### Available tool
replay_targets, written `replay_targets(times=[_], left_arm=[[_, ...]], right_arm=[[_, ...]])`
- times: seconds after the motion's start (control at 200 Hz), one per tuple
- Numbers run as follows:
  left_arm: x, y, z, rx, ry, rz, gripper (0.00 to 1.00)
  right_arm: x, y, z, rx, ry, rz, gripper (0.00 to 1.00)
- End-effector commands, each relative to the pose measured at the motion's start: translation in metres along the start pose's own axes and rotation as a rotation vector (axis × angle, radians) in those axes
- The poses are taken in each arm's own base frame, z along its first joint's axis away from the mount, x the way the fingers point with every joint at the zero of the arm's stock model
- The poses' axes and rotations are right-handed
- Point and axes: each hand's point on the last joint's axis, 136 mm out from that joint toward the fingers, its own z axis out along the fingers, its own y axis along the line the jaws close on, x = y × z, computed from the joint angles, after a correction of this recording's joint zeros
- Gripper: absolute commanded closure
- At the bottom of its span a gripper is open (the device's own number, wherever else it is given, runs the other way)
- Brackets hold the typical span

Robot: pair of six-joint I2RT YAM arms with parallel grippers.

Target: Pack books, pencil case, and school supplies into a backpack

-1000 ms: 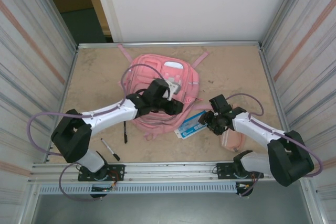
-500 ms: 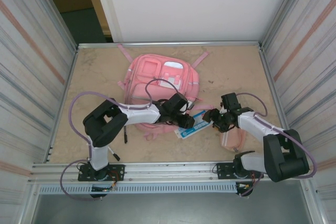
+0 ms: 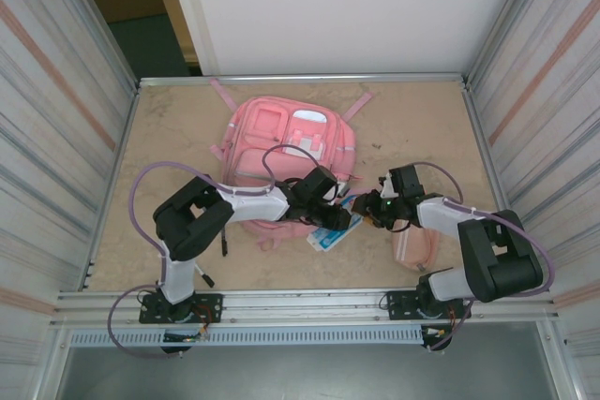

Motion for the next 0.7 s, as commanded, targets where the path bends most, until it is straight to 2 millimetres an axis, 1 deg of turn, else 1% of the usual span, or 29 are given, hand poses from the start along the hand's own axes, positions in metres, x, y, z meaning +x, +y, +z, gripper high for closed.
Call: replay_targets(times=[0.0,0.055,0.17,0.19,0.261,0.366,0.446,0.491,0.601,0.616,0.692], left_arm=[[-0.002,-0.015,0.0,0.057,0.003,0.019,0.72],[-0.003,-0.016,0.0,0.065,-0.001,0.016,0.72],[-0.008,-0.027,-0.006,0.096,-0.004,0.045,0.72],[-0.008,-0.028,-0.008,0.097,-0.005,0.053,0.71],[-0.013,-0.042,-0.023,0.127,-0.029,0.109,0.69],[-0.022,-0.068,-0.056,0.23,-0.063,0.19,0.64],[-0.03,-0.078,-0.086,0.275,-0.115,0.239,0.62],[-0.035,-0.083,-0.104,0.283,-0.158,0.282,0.62],[-0.042,-0.087,-0.147,0.27,-0.253,0.399,0.58],[-0.042,-0.086,-0.152,0.267,-0.262,0.416,0.57],[-0.048,-0.077,-0.175,0.235,-0.322,0.453,0.53]], right_arm=[[0.008,0.011,0.007,-0.058,0.034,-0.041,0.74],[0.009,0.012,0.008,-0.06,0.043,-0.037,0.86],[0.01,0.01,0.007,-0.049,0.039,-0.05,1.0],[0.011,0.01,0.006,-0.044,0.04,-0.052,1.0],[0.013,0.011,0.0,-0.033,0.048,-0.069,1.0],[0.014,0.018,-0.015,-0.033,0.022,-0.126,1.0],[0.012,0.026,-0.031,-0.027,-0.007,-0.191,1.0],[0.012,0.034,-0.043,-0.033,-0.031,-0.234,1.0],[0.012,0.061,-0.072,-0.094,-0.103,-0.355,1.0],[0.012,0.067,-0.078,-0.113,-0.122,-0.38,1.0],[0.018,0.085,-0.099,-0.151,-0.152,-0.455,1.0]])
